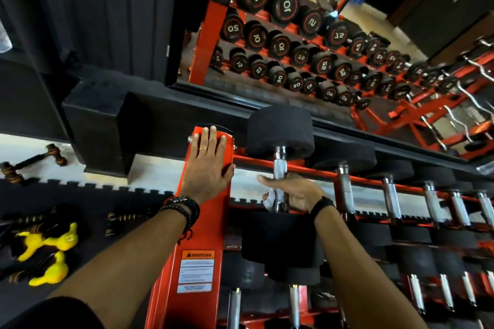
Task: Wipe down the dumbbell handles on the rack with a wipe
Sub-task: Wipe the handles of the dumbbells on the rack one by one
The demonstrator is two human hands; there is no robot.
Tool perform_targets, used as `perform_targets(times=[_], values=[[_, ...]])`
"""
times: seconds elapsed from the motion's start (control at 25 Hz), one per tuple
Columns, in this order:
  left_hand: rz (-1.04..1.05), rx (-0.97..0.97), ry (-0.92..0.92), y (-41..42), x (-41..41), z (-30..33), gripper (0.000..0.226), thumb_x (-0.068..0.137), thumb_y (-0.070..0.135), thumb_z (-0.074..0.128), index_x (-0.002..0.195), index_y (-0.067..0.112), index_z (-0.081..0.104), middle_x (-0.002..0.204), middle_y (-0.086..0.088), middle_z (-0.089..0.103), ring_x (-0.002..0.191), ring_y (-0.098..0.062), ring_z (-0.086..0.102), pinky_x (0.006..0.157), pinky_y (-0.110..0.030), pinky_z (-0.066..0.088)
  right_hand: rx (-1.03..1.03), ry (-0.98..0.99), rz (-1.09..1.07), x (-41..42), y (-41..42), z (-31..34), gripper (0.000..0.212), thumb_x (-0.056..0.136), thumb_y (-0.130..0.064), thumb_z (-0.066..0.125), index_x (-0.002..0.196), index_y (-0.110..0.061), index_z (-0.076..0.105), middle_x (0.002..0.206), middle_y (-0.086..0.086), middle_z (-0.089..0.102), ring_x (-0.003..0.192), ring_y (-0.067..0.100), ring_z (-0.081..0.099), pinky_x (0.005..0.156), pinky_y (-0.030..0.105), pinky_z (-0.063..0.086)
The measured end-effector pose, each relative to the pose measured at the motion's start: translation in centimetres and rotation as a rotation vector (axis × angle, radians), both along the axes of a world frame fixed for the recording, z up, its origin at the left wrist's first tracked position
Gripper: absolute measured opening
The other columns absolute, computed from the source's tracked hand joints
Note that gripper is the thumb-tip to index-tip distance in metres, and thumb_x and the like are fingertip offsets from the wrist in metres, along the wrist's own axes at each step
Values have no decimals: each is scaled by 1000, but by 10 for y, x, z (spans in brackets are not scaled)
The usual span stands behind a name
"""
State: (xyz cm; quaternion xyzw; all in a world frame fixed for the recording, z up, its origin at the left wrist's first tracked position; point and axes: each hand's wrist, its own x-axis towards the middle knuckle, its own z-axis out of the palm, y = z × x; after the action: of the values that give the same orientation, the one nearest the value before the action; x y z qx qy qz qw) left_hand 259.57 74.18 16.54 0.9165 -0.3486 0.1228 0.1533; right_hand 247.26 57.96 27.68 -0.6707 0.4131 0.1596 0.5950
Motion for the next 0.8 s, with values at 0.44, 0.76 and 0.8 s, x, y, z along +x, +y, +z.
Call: perform_targets(times=[0.44,0.76,0.8], values=[[3,8,3,2,2,-2,73,99,52,34,152,3,29,160,-27,17,149,-42,12,120,-57,12,-556,174,390,-29,-28,12,35,66,-24,89,88,-7,68,70,5,63,59,16,50,44,17,37],[1,3,4,0,1,-2,71,99,54,31,152,5,31,161,-25,17,150,-39,10,122,-54,9,-476,113,222,-27,-29,18,35,70,20,63,99,-1,65,60,10,62,51,17,55,50,23,45],[1,5,10,0,1,-2,71,99,54,31,152,5,31,161,-25,17,150,-39,10,122,-54,9,-499,104,224,-27,-23,16,33,72,23,55,93,0,64,52,5,58,44,12,52,46,19,43]])
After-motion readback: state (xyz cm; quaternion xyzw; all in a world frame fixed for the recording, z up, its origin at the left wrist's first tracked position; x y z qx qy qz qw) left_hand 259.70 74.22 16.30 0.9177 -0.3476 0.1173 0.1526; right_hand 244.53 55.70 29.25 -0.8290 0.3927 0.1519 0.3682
